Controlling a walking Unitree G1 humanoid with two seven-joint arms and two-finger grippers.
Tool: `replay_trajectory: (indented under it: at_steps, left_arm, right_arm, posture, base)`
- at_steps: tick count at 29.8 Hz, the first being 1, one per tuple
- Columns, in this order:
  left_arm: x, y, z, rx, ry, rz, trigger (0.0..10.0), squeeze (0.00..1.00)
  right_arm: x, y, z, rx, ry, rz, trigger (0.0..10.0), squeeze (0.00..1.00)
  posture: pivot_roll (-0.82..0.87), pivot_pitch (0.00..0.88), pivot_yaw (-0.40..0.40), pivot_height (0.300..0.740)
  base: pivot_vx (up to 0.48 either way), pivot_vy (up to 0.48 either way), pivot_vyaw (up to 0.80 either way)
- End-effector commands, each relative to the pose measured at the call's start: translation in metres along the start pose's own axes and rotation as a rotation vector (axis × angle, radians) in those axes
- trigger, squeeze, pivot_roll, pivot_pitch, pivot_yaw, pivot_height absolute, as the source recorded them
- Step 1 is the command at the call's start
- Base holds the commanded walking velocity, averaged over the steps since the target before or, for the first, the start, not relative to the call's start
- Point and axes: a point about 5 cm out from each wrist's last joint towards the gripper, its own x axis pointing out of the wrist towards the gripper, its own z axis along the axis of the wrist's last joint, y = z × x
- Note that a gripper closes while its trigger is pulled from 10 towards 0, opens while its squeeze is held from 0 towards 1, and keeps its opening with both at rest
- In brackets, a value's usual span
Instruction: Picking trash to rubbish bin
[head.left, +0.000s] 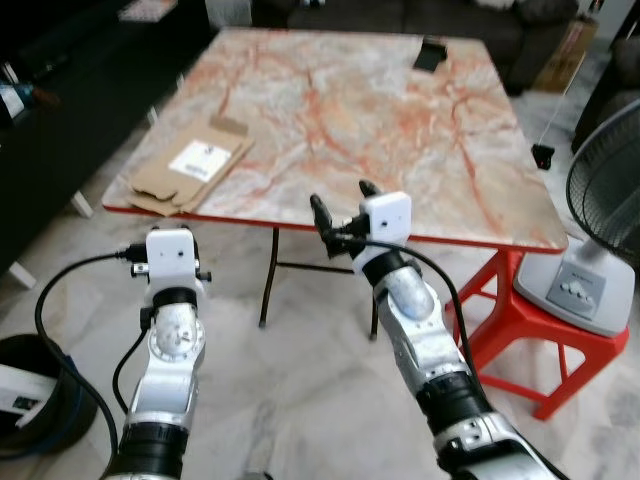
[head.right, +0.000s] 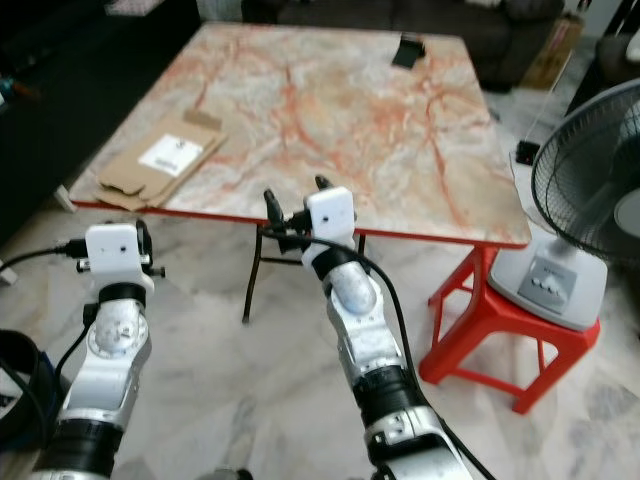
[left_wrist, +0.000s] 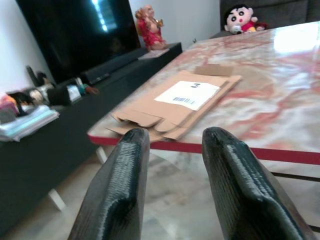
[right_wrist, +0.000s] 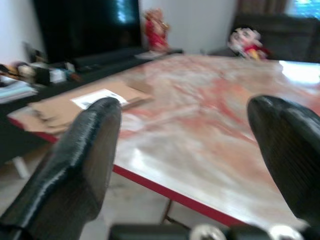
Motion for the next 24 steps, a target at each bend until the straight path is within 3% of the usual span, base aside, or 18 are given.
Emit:
replay_trajectory:
  at_steps: [1,10,24]
  left_arm:
    - [0.0036,0.0088,0.0019,0.011,-0.006,0.027,10.0,0.0]
    - [0.0047,0.0096,0.0024,0.012,-0.008,0.033,10.0,0.0]
    - [0.0054,0.0122,0.0027,0.019,-0.009,0.034,10.0,0.0]
  right_arm:
    - [0.0042,0.0088,0.0059,0.006,-0.028,0.022,10.0,0.0]
    - [0.0044,0.0095,0.0058,0.004,-0.031,0.027,10.0,0.0]
    - [0.0052,0.0091,0.0035,0.042,-0.017,0.005,10.0,0.0]
  posture:
    - [0.14,0.151,-0.03,0.74]
    - [0.14,0.15,-0.03,0.74]
    - [0.15,0.148,-0.027,0.74]
  base:
    - [0.296,0.0,0.51]
    - [0.294,0.0,0.76]
    - [0.294,0.0,0.0]
